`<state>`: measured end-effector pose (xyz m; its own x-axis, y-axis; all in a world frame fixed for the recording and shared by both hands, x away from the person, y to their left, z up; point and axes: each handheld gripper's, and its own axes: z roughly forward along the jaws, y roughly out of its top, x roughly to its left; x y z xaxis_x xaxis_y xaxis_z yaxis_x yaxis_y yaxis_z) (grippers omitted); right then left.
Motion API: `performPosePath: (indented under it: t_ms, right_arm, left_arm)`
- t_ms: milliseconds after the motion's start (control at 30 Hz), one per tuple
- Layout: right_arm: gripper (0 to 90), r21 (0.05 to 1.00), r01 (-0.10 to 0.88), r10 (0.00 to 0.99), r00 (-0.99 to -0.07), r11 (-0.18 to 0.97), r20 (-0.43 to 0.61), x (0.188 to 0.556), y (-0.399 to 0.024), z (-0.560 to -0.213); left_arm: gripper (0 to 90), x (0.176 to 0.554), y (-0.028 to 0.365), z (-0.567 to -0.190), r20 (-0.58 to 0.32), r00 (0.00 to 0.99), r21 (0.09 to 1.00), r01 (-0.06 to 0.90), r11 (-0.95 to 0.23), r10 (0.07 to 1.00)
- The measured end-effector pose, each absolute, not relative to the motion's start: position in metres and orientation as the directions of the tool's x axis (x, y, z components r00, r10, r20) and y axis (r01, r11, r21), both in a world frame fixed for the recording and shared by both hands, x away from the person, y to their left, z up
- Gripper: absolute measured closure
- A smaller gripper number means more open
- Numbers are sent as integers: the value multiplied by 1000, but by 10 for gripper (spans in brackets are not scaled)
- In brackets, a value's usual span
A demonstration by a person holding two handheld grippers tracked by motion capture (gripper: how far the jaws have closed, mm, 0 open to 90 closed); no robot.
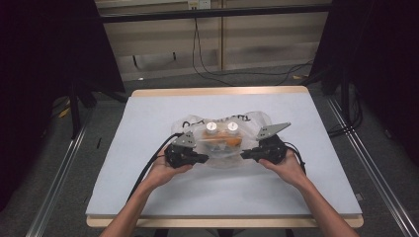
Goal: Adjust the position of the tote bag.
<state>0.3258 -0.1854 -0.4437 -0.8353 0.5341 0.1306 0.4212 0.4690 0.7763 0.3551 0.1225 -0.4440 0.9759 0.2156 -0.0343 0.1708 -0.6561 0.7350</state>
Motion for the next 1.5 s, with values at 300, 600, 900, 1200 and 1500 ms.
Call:
performPosePath:
  t_ms: [300,600,900,1200,1500]
  right_arm:
    - [900,719,462,532,-833,519,151,327,-178,-477]
    - [899,705,475,540,-827,526,155,328,-177,-484]
    - [665,771,436,510,-844,465,169,313,-187,-459]
    - [533,823,390,522,-842,413,137,289,-202,-430]
    - [630,877,326,536,-839,353,97,271,-217,-394]
  left_arm:
    - [900,357,120,-467,-49,973,686,196,-700,224]
    - [900,354,118,-475,-33,975,666,184,-722,218]
    - [876,346,135,-449,-81,969,762,212,-612,236]
    - [793,327,149,-425,-72,971,820,187,-541,227]
    - [772,320,161,-395,-30,968,877,144,-458,248]
